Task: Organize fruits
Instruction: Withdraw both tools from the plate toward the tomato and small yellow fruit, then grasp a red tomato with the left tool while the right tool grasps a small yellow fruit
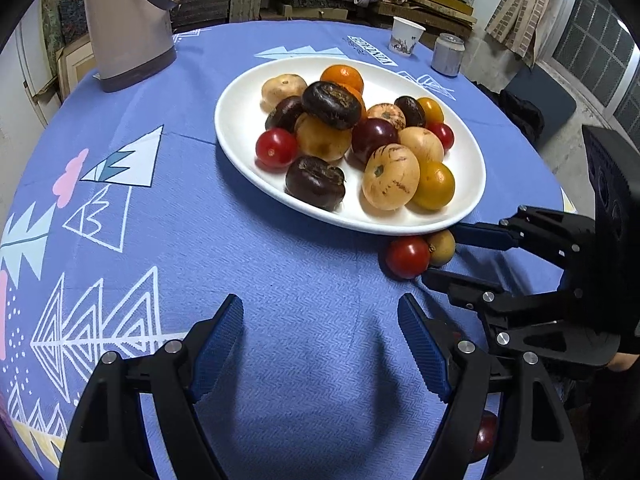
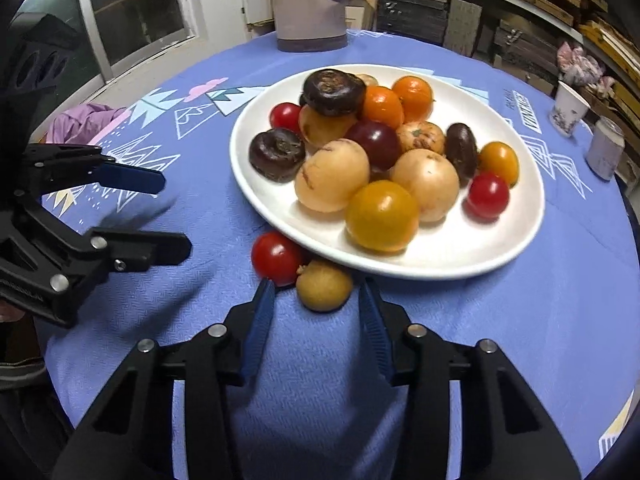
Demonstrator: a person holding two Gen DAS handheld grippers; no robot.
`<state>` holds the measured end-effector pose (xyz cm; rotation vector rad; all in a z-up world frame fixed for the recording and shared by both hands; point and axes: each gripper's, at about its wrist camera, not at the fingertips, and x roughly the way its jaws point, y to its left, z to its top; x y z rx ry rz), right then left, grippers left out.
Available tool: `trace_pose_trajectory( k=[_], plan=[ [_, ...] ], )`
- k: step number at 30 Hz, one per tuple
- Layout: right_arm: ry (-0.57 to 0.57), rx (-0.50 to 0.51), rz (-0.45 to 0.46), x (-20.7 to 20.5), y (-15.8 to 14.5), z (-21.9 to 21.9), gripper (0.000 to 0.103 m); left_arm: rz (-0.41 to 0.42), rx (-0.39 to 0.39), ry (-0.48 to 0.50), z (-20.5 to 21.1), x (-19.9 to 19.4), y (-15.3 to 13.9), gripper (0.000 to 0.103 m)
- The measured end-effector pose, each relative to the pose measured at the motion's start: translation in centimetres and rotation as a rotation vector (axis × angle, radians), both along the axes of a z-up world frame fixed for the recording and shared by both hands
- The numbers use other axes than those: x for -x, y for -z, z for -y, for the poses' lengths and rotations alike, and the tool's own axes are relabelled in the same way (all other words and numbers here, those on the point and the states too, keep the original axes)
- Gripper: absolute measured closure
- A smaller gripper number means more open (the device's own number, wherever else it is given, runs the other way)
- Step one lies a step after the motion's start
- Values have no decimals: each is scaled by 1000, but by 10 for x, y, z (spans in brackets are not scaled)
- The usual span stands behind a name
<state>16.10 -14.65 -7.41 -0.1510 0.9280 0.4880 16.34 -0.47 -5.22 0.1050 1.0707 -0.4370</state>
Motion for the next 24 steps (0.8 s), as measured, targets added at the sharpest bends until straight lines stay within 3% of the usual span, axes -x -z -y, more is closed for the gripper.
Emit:
trace_pose_trajectory(
  k=[4, 5, 6, 18, 19, 22, 24],
  plan=[
    [-36, -33, -12, -2, 0, 0, 62, -14, 0, 19, 5, 0, 3, 23],
    [-40, -36, -15, -2, -1, 0, 65, -16, -4, 21, 6, 0, 4, 23],
    [-50, -48, -27, -2, -1, 2, 75, -18, -5, 24, 7, 0, 5, 23],
    [42, -116, -19, 15, -6, 38, 75, -14, 1, 76, 27, -5, 11, 23],
    [45, -119, -21, 16, -5, 40, 75, -17, 6, 73, 27, -6, 12, 25],
    [51, -123, -23, 19, -3, 43, 75, -45, 29, 64, 26, -15, 16, 48],
    [52, -130, -22, 19, -3, 44, 75, -39, 32, 59, 24, -19, 17, 50]
  ],
)
